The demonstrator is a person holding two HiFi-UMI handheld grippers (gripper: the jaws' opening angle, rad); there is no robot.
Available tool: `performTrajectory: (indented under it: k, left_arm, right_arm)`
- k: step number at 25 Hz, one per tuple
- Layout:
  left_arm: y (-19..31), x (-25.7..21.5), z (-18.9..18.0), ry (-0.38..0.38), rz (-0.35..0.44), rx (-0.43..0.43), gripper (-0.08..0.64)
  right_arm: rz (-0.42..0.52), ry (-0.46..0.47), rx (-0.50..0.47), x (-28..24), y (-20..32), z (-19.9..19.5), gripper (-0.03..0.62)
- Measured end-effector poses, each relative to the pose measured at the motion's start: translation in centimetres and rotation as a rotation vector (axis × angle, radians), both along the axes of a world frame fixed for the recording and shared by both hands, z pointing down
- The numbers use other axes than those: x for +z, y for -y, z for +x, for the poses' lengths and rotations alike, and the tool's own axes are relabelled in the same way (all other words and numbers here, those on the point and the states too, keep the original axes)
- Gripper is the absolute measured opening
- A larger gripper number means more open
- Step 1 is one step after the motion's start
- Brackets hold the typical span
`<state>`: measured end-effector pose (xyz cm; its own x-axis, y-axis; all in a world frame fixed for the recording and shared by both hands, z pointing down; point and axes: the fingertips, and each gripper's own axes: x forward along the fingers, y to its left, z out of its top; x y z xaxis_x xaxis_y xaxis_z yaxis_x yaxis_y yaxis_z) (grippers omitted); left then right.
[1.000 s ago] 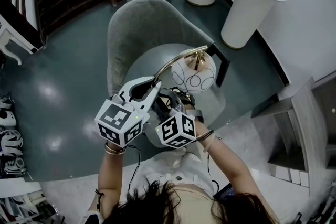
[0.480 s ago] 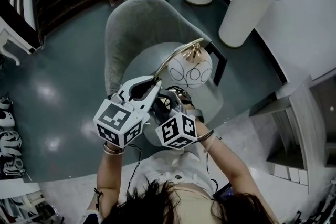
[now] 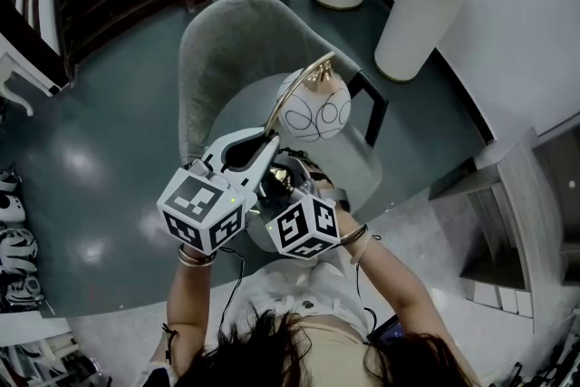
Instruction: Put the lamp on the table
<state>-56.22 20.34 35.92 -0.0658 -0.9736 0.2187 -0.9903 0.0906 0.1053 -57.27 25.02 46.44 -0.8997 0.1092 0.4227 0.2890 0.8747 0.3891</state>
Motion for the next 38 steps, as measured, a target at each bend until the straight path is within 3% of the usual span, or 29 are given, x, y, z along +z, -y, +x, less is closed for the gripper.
performTrajectory:
  k: [22, 38]
  left_arm:
    - [0.1, -2.0, 0.2, -0.073, 0.037, 0.034, 0.035]
    - [3.8, -3.1, 4.2, -0.084, 0.043, 0.123, 0.035]
  right_arm:
    - [-0.022, 0.002, -0.017, -2.0, -0.7, 0.4, 0.051]
    - [-0.017, -0.009, 0.043, -3.0, 3.0, 3.6, 0.051]
